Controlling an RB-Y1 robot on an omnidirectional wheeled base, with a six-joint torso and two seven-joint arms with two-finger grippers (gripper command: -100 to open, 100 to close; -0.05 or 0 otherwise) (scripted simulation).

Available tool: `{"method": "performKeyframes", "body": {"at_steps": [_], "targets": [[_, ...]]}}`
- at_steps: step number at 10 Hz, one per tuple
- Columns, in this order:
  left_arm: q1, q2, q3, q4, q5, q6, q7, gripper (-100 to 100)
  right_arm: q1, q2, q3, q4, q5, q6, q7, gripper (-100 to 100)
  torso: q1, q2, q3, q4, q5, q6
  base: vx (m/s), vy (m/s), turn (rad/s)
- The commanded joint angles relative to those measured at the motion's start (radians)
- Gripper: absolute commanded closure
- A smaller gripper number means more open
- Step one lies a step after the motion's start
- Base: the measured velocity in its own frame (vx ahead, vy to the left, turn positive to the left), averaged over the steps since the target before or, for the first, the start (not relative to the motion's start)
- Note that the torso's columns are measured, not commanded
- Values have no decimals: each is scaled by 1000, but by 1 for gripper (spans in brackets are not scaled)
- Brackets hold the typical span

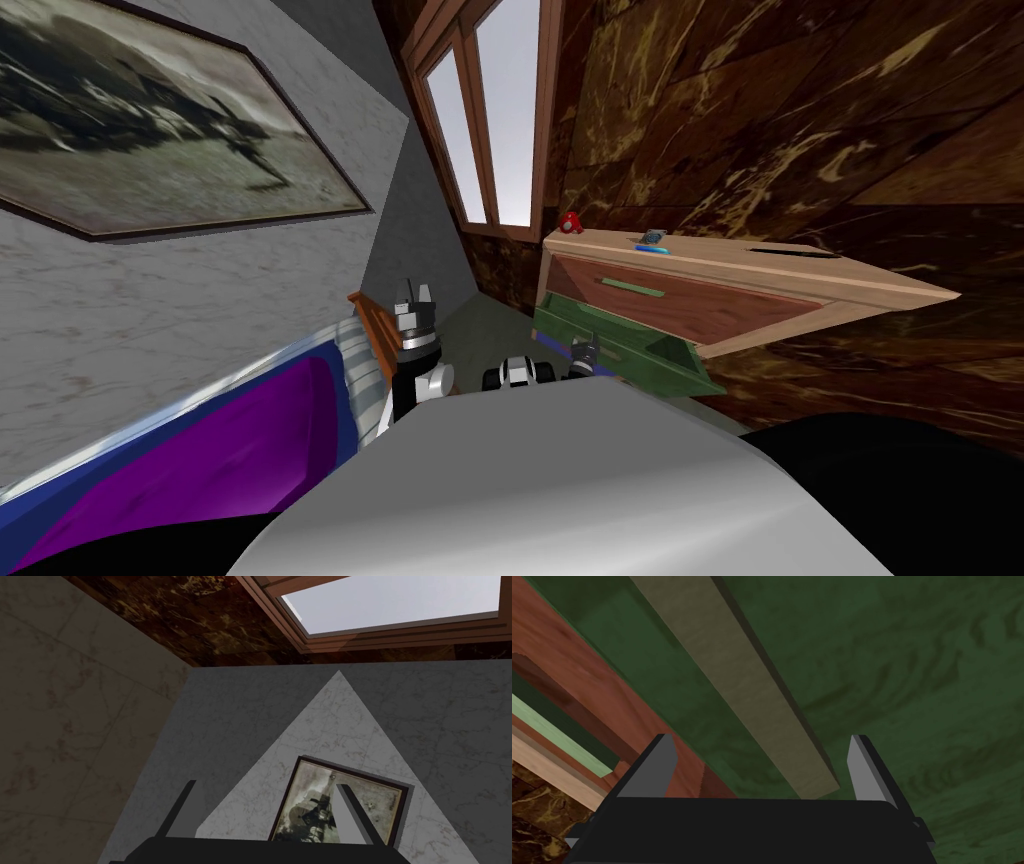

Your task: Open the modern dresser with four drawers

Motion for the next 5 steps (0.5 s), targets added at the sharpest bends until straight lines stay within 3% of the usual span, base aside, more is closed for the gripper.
{"method": "performKeyframes", "body": {"at_steps": [1, 5], "targets": [[0, 0, 0, 0, 0, 0, 0, 0, 47, 21, 14, -82, 9, -29, 53, -100, 0, 0, 0, 0, 0, 0, 15, -32, -45], [0, 0, 0, 0, 0, 0, 0, 0, 83, 38, 24, -147, 15, -52, 94, -100, 6, 6, 1, 6, 7, 1, 8, -13, -18]]}}
